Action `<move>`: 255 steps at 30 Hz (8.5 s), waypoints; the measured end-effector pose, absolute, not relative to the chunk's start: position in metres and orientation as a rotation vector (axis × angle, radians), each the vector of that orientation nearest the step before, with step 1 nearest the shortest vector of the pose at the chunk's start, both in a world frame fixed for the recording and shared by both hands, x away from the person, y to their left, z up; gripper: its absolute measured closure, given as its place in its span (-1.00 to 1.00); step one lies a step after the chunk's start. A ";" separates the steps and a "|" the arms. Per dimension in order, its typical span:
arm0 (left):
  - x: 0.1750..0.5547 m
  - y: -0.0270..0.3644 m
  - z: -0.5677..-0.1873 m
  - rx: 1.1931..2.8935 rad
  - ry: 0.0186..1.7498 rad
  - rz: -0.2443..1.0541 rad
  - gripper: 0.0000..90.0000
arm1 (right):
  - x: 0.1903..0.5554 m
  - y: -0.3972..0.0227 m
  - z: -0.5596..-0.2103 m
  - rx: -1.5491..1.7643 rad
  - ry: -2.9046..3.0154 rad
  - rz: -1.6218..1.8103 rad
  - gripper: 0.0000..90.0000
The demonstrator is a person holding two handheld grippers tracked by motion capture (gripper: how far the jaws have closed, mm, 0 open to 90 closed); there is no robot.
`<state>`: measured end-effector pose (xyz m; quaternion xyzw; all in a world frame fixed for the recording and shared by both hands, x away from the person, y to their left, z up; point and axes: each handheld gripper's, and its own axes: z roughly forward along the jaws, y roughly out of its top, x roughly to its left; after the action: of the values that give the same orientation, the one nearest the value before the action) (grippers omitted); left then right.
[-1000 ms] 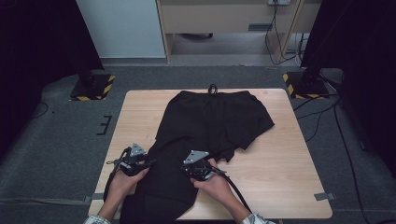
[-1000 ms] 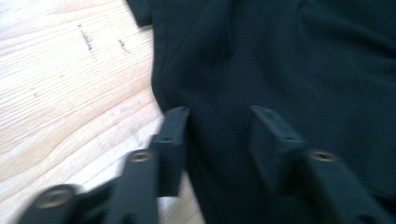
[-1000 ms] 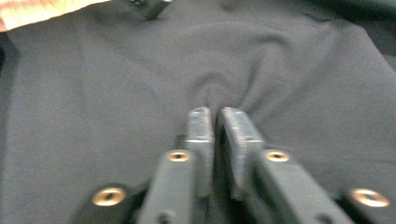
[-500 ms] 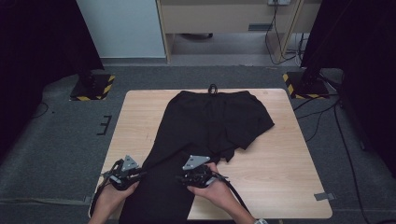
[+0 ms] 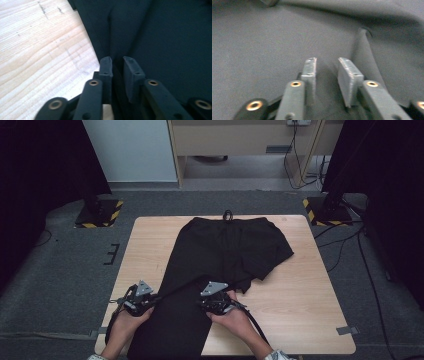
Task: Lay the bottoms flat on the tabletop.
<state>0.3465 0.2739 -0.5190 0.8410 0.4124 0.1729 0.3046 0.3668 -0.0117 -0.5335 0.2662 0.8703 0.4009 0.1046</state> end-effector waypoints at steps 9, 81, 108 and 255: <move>0.320 0.282 -0.512 2.296 1.056 0.377 0.84 | 0.342 -0.010 -0.530 0.718 2.665 1.184 1.00; 0.369 0.247 -0.516 2.080 1.162 0.534 -0.70 | 0.419 -0.186 -0.499 1.194 2.241 1.021 0.99; 0.368 0.241 -0.517 2.100 1.146 0.554 -0.70 | 0.353 -0.251 -0.488 1.230 2.217 1.097 -0.11; 0.403 -0.010 -0.519 2.067 0.730 0.250 -0.53 | 0.437 -0.298 -0.440 1.447 2.140 1.183 1.00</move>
<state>0.4032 -0.0097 -0.5187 0.8364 0.2952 0.1013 0.4507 0.4365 -0.2982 -0.4399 0.5036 0.7446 0.4116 0.1498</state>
